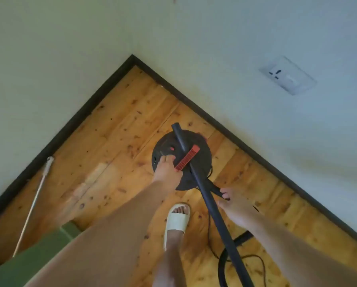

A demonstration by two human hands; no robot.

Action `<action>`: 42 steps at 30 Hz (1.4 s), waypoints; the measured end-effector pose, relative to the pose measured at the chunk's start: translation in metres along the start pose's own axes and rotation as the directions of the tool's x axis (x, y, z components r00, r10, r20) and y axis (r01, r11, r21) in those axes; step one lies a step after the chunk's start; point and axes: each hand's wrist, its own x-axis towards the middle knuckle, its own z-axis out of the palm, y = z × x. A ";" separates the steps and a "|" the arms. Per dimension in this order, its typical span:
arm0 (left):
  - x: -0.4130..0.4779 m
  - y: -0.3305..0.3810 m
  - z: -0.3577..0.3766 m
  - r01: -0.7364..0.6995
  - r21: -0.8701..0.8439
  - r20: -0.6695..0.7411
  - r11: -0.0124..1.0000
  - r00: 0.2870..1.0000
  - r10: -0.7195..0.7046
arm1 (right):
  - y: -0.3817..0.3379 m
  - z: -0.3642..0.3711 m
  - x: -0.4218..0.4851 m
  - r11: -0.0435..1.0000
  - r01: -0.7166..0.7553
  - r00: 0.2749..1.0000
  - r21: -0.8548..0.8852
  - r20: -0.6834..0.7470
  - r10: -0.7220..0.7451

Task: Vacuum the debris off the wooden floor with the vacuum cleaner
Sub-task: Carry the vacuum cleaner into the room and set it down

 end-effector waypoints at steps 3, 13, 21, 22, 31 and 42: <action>0.018 -0.005 0.007 -0.011 0.037 -0.014 0.999 1.000 0.011 | 0.002 0.016 0.021 0.999 -0.022 1.000 0.037 0.019 0.021; 0.057 -0.009 0.047 -0.045 -0.080 -0.074 0.996 0.997 0.039 | 0.065 0.065 0.057 0.981 0.025 1.000 0.192 -0.001 -0.025; 0.049 -0.027 0.058 -0.173 -0.160 -0.154 0.972 0.977 0.148 | 0.023 0.050 0.106 0.836 0.182 0.982 0.518 -0.137 -0.130; 0.043 -0.030 0.060 -0.208 -0.176 -0.190 0.962 0.966 0.174 | 0.011 0.042 0.112 0.803 0.223 0.972 0.553 -0.188 -0.140; 0.049 -0.102 0.082 0.232 -0.638 -0.275 0.734 0.822 -0.499 | -0.072 -0.028 0.204 0.944 0.276 0.911 0.183 -0.364 -0.196; 0.066 -0.143 0.101 0.369 -0.836 0.170 0.406 0.878 -0.448 | -0.073 -0.027 0.260 0.976 0.138 0.981 0.167 -0.155 -0.113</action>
